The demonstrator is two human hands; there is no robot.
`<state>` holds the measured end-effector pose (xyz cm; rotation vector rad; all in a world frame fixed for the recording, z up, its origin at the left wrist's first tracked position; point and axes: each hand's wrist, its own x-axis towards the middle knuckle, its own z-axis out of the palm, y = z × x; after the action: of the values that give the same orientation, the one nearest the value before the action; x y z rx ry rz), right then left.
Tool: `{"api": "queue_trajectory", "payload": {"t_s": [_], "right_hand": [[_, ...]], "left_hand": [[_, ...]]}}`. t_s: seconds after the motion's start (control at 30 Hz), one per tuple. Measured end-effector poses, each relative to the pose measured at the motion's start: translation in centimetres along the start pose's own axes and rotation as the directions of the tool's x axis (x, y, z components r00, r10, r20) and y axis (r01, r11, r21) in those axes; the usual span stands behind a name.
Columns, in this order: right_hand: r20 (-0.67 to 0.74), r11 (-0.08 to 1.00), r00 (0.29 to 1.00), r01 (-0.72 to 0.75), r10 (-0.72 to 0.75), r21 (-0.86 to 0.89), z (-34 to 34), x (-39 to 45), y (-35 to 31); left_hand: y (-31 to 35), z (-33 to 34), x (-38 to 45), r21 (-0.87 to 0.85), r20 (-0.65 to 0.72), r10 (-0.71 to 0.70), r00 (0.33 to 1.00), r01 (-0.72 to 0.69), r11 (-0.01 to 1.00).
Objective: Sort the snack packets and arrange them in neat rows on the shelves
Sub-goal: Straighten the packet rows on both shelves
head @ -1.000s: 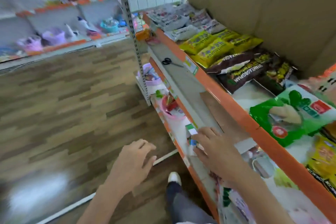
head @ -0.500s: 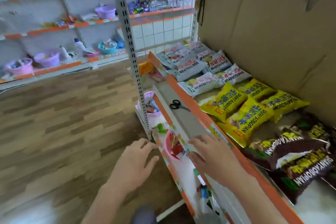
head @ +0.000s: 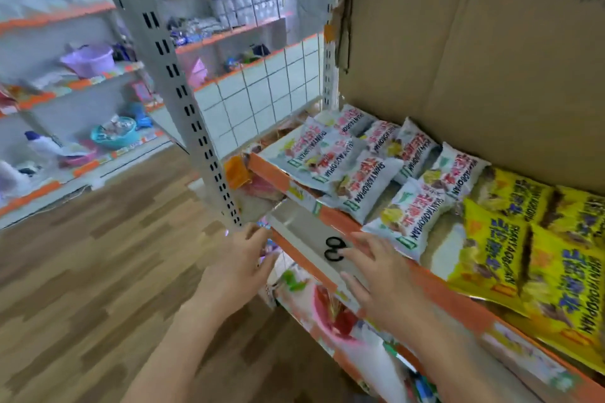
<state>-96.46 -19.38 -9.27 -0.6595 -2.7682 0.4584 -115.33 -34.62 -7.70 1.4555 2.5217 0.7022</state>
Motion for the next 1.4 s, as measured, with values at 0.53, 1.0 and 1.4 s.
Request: {"api": "queue_trajectory", "payload": {"t_s": [0.53,1.0,1.4], "right_hand": [[0.032,0.899,0.899,-0.436,0.437,-0.038,-0.6,12.5,4.7],[0.022,0.925,0.931,-0.364,0.364,0.108,-2.4,21.8,6.6],[0.025,0.623,0.623,-0.782,0.782,0.035,-0.2,27.2,11.7]], "left_hand": [[2.0,1.8,17.2,-0.122,0.029,0.169,0.985,-0.164,0.979],[-2.0,4.1,32.9,-0.042,0.168,-0.102,0.980,0.111,0.993],[5.1,5.5,39.9,0.181,0.315,0.062,0.947,-0.124,0.976]]}}
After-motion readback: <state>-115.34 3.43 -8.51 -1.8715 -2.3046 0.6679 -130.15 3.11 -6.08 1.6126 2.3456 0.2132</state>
